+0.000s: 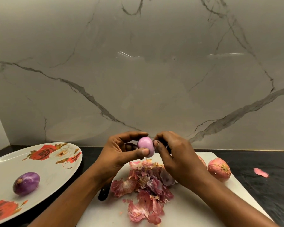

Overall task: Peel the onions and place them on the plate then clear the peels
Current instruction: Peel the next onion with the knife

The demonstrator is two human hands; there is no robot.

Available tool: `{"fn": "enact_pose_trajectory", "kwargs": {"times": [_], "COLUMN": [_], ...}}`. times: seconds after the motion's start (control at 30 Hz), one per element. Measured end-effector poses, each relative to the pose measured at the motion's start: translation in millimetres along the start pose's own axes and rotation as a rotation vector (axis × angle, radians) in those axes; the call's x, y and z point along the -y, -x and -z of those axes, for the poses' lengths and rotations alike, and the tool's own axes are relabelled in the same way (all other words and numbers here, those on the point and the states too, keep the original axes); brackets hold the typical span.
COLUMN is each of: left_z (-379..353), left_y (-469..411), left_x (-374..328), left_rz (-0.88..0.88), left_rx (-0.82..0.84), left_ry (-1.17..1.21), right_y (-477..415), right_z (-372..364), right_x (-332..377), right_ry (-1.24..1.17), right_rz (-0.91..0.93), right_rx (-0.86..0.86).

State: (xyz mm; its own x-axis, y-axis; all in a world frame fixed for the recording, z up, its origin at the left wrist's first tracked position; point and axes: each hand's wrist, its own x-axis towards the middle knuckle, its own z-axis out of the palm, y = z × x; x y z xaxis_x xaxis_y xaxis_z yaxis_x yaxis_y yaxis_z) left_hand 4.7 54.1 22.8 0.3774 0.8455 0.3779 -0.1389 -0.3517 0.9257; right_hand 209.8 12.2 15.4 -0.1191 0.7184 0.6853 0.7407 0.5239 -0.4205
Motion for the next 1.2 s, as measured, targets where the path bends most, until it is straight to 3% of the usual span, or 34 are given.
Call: {"fn": "enact_pose_trajectory", "kwargs": {"times": [0.27,0.4,0.67,0.9,1.07,1.2], "left_z": [5,3,2,6,5,3], "left_y": [-1,-1,1,1,0,-1], "left_x": [-3,-4,-5,-8,-10,-11], "left_rz": [0.056,0.054,0.067,0.145,0.166,0.211], "left_rx": [0.051,0.027,0.042,0.201,0.086,0.003], "left_ry": [0.222,0.195,0.141,0.372,0.418,0.368], "right_y": [-3,-1,0,-4,-2,1], "right_z": [8,8,4,6,7,5], "right_x": [-2,2,-3,-4,-3,-1], "right_ry": [-0.236,-0.319,-0.292,-0.302,-0.332,-0.291], "right_rz": [-0.195,-0.171,-0.131,-0.192,-0.170,-0.110], "right_rx": [-0.062,-0.052,-0.011,-0.050,-0.120,-0.052]}}
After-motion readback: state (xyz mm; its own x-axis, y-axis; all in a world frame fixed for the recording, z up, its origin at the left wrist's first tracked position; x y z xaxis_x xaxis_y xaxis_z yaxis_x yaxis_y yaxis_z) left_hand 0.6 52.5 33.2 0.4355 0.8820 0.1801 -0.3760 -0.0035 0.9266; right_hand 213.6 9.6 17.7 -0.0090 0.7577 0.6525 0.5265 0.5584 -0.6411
